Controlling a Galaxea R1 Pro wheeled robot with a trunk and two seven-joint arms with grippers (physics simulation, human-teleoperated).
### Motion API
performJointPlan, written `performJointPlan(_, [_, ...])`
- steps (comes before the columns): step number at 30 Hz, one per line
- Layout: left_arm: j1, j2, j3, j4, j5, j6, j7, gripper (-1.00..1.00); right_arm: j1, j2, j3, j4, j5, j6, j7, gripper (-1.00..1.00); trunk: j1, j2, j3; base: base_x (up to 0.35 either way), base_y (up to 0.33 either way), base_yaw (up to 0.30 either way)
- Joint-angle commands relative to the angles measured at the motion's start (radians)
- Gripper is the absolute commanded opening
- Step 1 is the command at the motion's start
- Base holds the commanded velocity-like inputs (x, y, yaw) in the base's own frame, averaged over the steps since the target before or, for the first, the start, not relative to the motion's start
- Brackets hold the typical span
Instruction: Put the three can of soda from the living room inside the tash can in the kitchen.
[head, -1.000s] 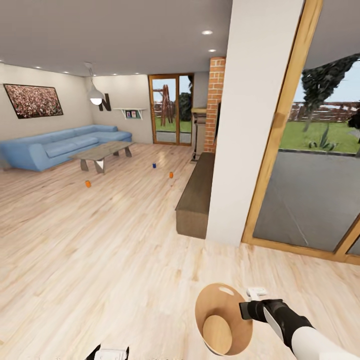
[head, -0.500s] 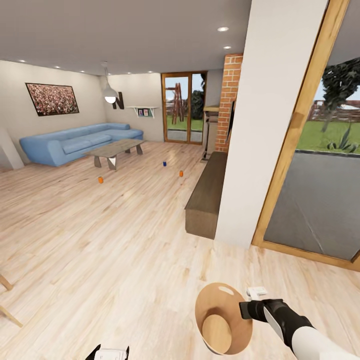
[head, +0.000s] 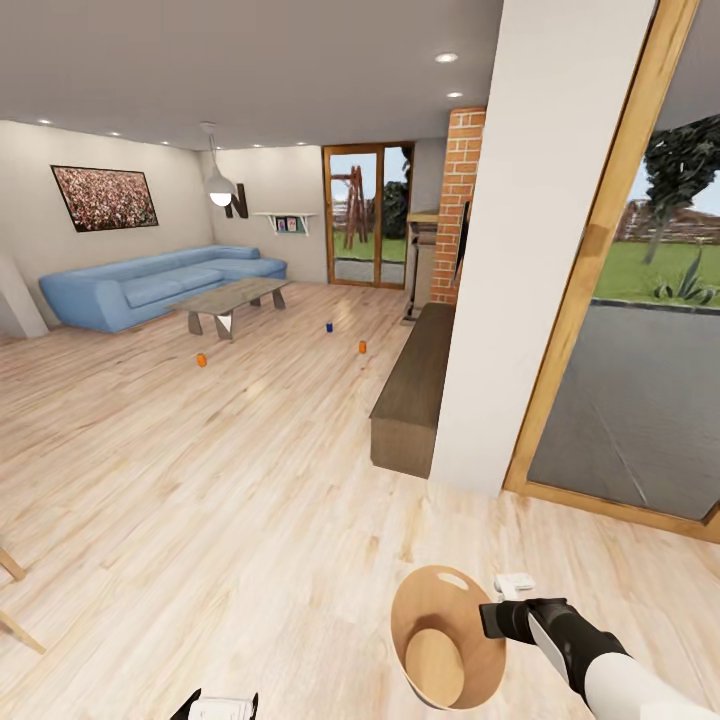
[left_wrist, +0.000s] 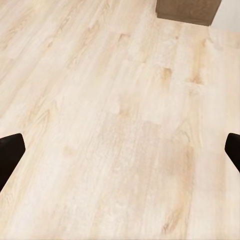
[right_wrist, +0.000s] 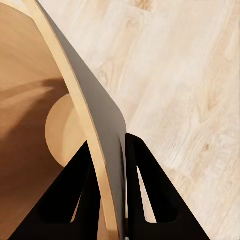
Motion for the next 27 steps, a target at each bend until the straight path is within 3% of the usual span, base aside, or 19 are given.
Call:
performJointPlan(1, [0.0,0.0,0.0,0.0,0.0,0.0,0.0,1.0,0.0,0.0,-0.004,-0.001,-0.009,0.001,0.005,-1.0,0.0,0.0,0.0,0.0,0.0,0.0])
performJointPlan(20, [0.003,0.002,-0.002,-0.009,0.002,-0.003,0.0,1.0,0.013,0.002,-0.001,-0.006,-0.01,-0.033,0.006,-1.0,0.0,0.0,0.0,0.001,0.0,0.0])
performJointPlan(27, [0.003,0.003,-0.003,-0.014,0.002,-0.004,0.001,1.0,0.015,0.003,0.0,-0.007,-0.011,-0.035,0.005,-1.0,0.0,0.0,0.0,0.159,0.055,0.0])
